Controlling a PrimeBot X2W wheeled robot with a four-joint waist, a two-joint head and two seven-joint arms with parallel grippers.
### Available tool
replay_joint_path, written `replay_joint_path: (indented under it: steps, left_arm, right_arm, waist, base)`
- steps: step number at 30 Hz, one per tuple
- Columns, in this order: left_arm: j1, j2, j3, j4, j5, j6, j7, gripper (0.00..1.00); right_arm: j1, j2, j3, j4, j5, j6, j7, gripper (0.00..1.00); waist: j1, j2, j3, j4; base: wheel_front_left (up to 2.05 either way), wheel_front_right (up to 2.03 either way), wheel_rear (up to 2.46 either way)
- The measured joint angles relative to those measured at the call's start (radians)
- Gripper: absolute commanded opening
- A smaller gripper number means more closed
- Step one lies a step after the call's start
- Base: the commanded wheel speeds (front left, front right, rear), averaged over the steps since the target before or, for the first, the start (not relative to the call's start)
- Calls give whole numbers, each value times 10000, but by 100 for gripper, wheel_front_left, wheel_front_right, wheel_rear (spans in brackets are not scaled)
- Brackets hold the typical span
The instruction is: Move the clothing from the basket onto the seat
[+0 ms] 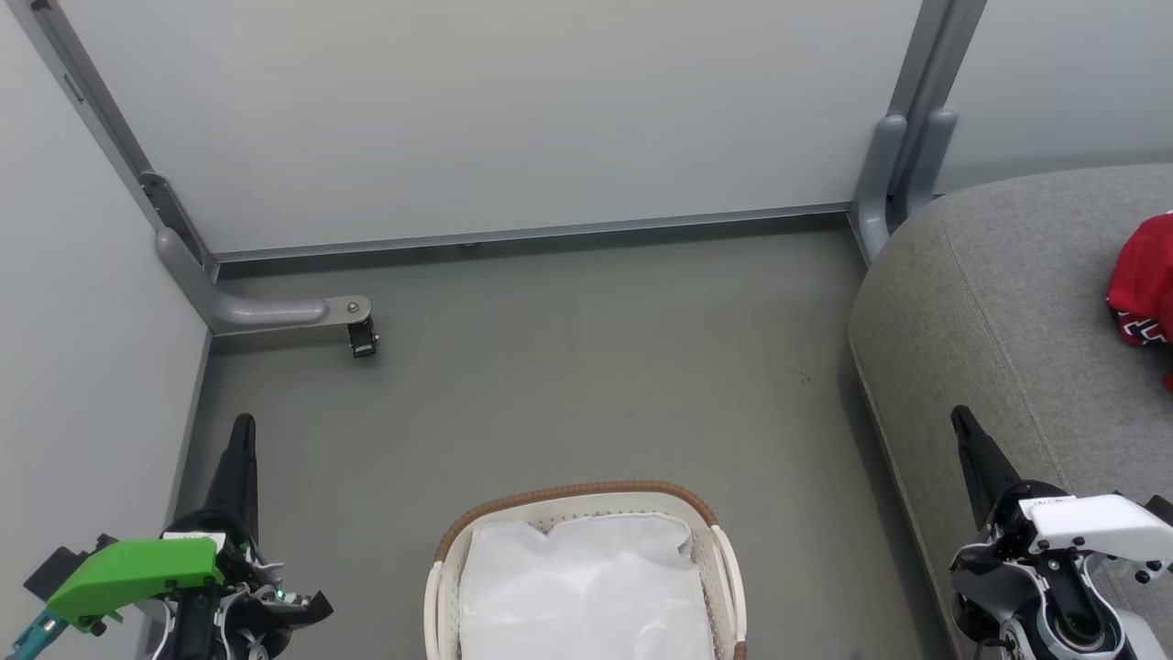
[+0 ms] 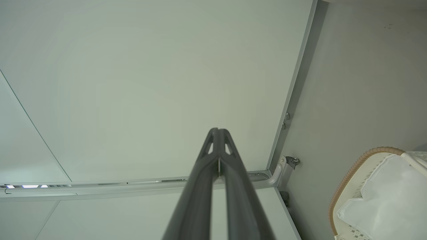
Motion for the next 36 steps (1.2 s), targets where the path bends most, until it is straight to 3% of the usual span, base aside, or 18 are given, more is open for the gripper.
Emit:
replay_joint_path:
  steps: [36]
  left_arm:
    - [1, 0, 0, 0, 0, 0, -2, 0]
  right_arm:
    - [0, -2, 0, 0, 0, 0, 0, 0]
  waist:
    - [0, 0, 0, 0]
  base:
    - [0, 0, 0]
